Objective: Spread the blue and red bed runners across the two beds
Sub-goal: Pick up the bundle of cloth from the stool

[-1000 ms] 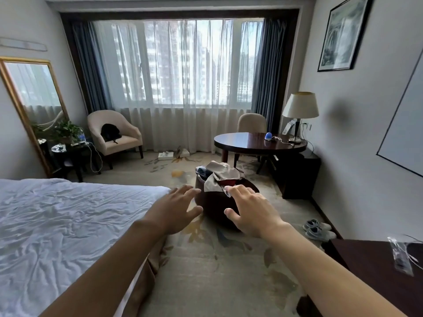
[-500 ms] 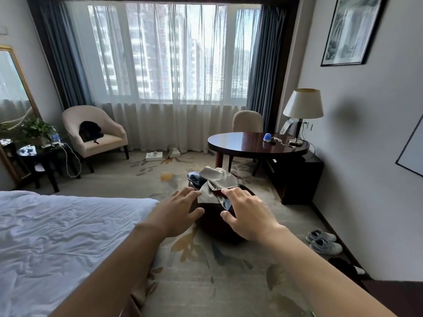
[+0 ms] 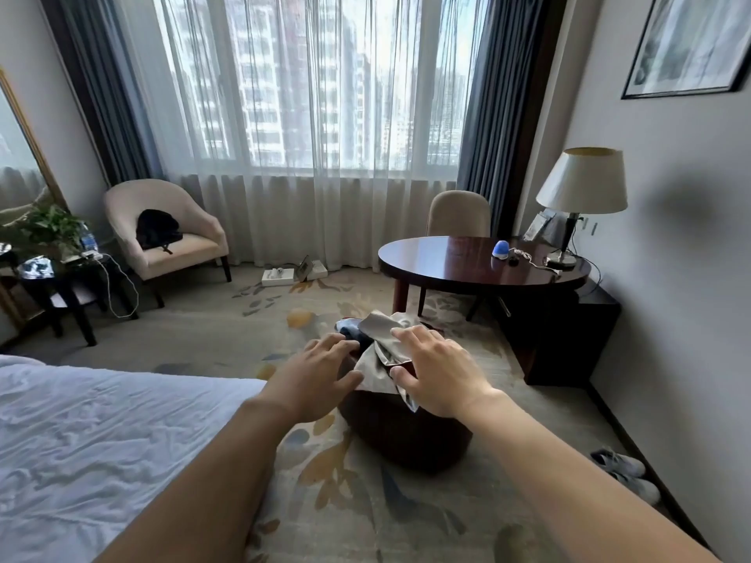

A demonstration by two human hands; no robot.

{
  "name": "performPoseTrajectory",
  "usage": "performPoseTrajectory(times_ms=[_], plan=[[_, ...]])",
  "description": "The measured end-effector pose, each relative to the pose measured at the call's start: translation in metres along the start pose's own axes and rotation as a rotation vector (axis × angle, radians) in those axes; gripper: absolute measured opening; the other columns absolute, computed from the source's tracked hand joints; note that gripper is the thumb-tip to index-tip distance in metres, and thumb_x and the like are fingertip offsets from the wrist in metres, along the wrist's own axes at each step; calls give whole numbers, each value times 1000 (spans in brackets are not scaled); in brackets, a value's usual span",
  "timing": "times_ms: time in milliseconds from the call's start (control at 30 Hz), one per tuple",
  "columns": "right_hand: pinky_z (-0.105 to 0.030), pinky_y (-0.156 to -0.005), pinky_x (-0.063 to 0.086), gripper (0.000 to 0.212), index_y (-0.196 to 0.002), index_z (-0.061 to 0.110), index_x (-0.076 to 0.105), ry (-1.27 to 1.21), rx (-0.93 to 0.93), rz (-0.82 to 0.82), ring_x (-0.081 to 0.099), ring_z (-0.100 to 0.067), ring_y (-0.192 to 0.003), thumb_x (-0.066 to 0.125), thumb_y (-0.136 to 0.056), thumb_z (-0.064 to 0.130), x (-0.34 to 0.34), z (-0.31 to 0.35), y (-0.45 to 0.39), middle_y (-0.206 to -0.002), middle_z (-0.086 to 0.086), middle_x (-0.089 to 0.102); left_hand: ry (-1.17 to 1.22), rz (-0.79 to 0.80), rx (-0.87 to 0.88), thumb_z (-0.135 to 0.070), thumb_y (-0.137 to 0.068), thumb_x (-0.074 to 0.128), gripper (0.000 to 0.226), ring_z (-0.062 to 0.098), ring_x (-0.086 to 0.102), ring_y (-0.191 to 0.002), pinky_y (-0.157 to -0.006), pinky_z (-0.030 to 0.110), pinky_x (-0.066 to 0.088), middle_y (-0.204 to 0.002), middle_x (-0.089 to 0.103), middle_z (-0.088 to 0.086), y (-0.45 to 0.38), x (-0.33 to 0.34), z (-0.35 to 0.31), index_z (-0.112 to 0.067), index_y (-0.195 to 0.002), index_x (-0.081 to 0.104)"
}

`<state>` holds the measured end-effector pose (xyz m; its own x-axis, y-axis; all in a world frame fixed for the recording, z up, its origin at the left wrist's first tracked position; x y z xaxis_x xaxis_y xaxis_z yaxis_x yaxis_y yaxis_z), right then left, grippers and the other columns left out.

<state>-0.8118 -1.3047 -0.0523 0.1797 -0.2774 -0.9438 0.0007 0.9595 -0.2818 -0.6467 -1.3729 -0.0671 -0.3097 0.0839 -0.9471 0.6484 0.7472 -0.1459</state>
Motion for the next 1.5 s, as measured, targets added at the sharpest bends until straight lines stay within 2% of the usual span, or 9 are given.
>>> performPoseTrajectory(times_ms=[467,600,867,1133,1333,1500], plan=[[-40,-108,39,61,-149,26,30,0,45,39,43,-22,-132,49,-95,46,87,-84,-230,-145,3,45,14,33,28,-54,-96,45,56,13,30,-140,-110,35,37,-153,31,-13,-236,24,123,-39,-149,31],[-41,-107,40,61,-149,26,31,-8,71,42,44,-19,-131,49,-95,46,103,-111,-286,-145,3,45,25,49,35,-52,-97,46,55,14,31,-140,-111,35,36,-153,32,-11,-301,30,149,-36,-148,34],[-40,-106,39,62,-149,25,32,9,96,44,44,-19,-131,50,-94,48,143,-190,-407,-144,3,45,12,72,66,-53,-97,45,57,15,29,-141,-112,34,33,-155,30,-9,-442,51,187,-33,-149,33],[-40,-104,40,62,-148,26,32,-4,97,68,46,-21,-128,51,-94,48,182,-264,-533,-143,4,45,7,69,21,-52,-97,47,56,16,33,-139,-109,33,35,-153,32,-9,-581,63,236,-32,-148,35],[-40,-105,39,62,-149,24,32,-35,141,135,44,-21,-130,51,-95,46,228,-315,-595,-145,3,44,42,139,20,-51,-97,47,56,17,35,-137,-110,36,36,-152,34,-8,-666,106,267,-31,-148,36],[-40,-105,40,61,-149,23,34,-45,267,218,45,-21,-129,49,-94,45,295,-373,-631,-144,2,45,74,251,58,-46,-97,49,54,19,35,-137,-109,35,35,-151,35,-6,-750,176,296,-29,-147,38]])
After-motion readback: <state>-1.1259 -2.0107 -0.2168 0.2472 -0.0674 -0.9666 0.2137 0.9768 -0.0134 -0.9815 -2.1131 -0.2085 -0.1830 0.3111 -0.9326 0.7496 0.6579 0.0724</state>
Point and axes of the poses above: each hand's wrist, its own y-axis away from the middle knuckle, its own x-axis out of the palm, z = x × y, the point moved 7 cm from there along -y, towards the middle knuckle
